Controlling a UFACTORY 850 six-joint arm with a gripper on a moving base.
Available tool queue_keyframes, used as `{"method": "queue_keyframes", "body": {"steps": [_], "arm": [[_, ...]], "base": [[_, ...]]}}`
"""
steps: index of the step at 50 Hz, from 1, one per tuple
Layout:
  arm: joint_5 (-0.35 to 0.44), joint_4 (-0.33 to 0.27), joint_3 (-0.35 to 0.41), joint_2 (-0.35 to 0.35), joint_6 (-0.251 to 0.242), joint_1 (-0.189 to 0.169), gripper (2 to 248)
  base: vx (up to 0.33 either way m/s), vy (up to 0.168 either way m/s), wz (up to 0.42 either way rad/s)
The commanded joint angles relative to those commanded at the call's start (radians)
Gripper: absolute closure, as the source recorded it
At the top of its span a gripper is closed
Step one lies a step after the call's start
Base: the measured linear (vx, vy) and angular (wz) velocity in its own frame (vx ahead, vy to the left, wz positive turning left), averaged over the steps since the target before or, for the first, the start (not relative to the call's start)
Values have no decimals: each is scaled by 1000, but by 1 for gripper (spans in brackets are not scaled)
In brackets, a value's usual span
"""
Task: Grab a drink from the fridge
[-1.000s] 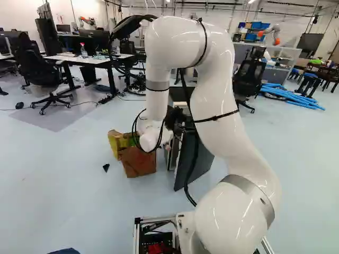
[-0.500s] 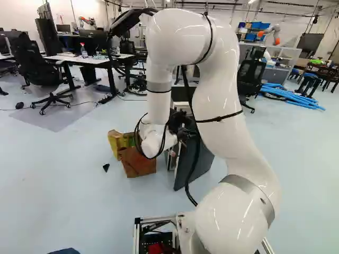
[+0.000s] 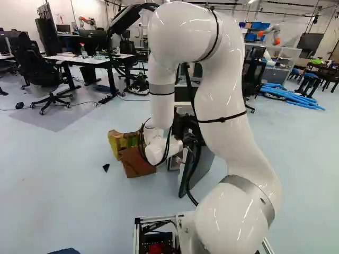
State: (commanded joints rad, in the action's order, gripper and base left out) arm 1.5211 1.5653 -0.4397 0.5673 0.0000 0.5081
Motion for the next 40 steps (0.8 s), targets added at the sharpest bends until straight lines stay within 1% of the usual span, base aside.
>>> {"method": "queue_keyframes", "body": {"steps": [12,21,29,40], "arm": [[0,48,42,-10,0,-13,3],[0,85,67,-15,0,-33,3],[0,119,79,-16,0,-65,3],[0,164,79,-16,0,-128,3]], "base": [[0,0,0],[0,0,0],[0,0,0],[0,0,0]]}}
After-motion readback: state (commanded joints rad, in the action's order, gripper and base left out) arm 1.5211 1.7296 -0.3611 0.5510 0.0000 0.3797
